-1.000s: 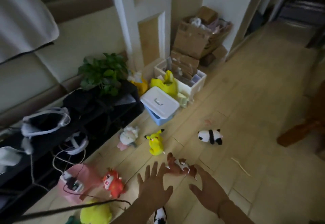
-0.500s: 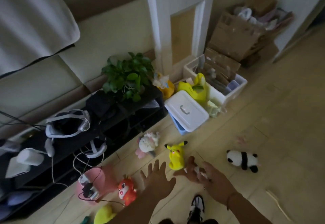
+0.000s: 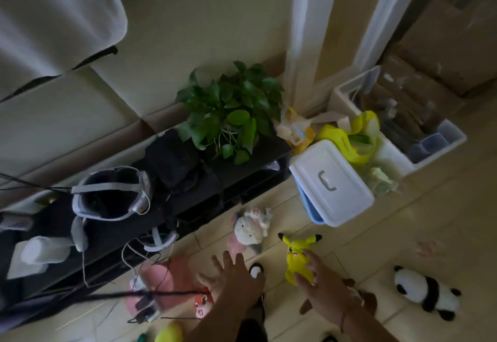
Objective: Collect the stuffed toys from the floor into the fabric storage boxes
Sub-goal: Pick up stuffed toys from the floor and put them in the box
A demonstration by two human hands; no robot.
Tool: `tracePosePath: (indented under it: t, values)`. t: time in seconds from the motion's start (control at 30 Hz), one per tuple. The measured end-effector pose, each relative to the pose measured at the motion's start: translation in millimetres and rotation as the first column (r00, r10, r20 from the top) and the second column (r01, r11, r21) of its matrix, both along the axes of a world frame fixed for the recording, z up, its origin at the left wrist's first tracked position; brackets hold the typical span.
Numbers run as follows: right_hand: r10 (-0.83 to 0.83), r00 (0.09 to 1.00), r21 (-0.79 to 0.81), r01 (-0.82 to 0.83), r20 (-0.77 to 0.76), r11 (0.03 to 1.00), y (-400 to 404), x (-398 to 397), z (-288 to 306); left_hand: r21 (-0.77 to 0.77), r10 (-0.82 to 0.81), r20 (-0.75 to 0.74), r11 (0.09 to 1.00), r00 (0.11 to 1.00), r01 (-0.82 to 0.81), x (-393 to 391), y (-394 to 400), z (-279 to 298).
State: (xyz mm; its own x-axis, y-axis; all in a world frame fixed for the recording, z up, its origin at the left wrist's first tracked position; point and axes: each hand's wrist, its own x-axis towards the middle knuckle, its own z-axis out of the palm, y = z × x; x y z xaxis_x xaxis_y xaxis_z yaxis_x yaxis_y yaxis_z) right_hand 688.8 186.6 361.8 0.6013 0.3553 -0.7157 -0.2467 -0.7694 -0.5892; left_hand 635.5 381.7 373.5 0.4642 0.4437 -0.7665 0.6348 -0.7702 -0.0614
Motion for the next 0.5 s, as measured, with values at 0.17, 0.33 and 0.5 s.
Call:
tracePosePath:
  t: [0.17, 0.33, 0.5]
  values:
    - [-0.126, 0.987, -0.071, 0.119, -0.101, 0.99, 55, 37, -82, -0.018, 0.074, -0.141, 0.997, 0.987, -0.077, 45, 66, -77]
    - [-0.08, 0.99, -0.097, 0.068, -0.119, 0.993, 90, 74, -205, -0.023, 0.025, -0.194, 0.999, 0.981, -0.03, 78, 119, -226]
    - [0.095, 0.995, -0.107, -0.096, -0.014, 0.99, 130, 111, -368, -0.099, 0.061, -0.213, 0.992, 0.975, -0.083, 95, 144, -406]
